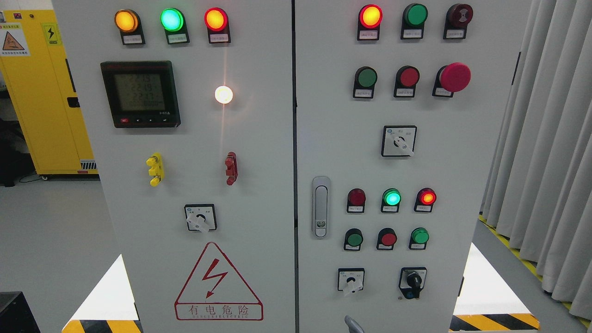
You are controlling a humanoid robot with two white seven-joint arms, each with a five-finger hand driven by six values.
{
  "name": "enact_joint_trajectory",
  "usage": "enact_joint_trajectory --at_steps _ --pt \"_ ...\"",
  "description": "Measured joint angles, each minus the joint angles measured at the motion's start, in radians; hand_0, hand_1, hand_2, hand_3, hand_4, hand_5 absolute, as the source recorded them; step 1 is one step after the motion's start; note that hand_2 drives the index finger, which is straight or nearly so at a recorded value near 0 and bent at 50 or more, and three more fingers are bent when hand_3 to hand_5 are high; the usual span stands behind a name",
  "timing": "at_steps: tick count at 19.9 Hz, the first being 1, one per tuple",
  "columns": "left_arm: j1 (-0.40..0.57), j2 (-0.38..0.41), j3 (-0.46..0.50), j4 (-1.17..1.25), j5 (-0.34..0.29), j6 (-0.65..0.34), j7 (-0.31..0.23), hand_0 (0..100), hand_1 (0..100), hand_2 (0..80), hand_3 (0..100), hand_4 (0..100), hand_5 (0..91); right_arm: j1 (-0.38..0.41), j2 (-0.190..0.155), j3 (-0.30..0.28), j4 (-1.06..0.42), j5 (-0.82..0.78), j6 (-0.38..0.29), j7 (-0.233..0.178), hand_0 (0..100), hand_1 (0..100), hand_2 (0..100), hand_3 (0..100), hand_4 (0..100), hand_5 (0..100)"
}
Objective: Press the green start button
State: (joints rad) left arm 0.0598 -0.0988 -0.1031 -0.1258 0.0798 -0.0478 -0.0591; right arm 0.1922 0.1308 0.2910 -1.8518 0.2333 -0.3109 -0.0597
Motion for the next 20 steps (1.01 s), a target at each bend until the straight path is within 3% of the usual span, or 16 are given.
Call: enact_joint_trajectory --at_steps 12,13,14,16,17,20 --pt "0.000 0.000 0.000 0.000 0.000 0.000 0.000 12 56 0.0 0 0 0.0 0.000 0.000 -0.004 0.001 0.000 0.000 -0.004 47 62 0 0 0 0" --pt "0.000 0.000 0.000 0.000 0.000 0.000 0.000 12 56 0.0 0 0 0.0 0.000 0.000 -0.004 0.001 0.002 0.000 -0.004 46 62 0 3 6 0" --pt "0.000 0.000 0.000 0.000 0.000 0.000 0.000 12 56 0.0 0 0 0.0 0.000 0.000 -0.005 0.001 0.004 0.001 -0.005 43 62 0 12 19 6" --pt "0.000 0.000 0.000 0.000 0.000 0.000 0.000 12 56 0.0 0 0 0.0 -0.002 0.000 -0.007 0.001 0.010 0.001 -0.009 39 64 0 18 24 10" --pt "0.000 0.000 0.000 0.000 0.000 0.000 0.000 12 56 0.0 0 0 0.0 -0.003 0.000 -0.009 0.002 0.015 0.001 -0.009 39 66 0 25 34 18" --pt "0.000 0.000 0.000 0.000 0.000 0.000 0.000 12 56 0.0 0 0 0.0 -0.006 0.000 -0.017 0.003 0.066 -0.004 -0.003 42 68 0 39 51 35"
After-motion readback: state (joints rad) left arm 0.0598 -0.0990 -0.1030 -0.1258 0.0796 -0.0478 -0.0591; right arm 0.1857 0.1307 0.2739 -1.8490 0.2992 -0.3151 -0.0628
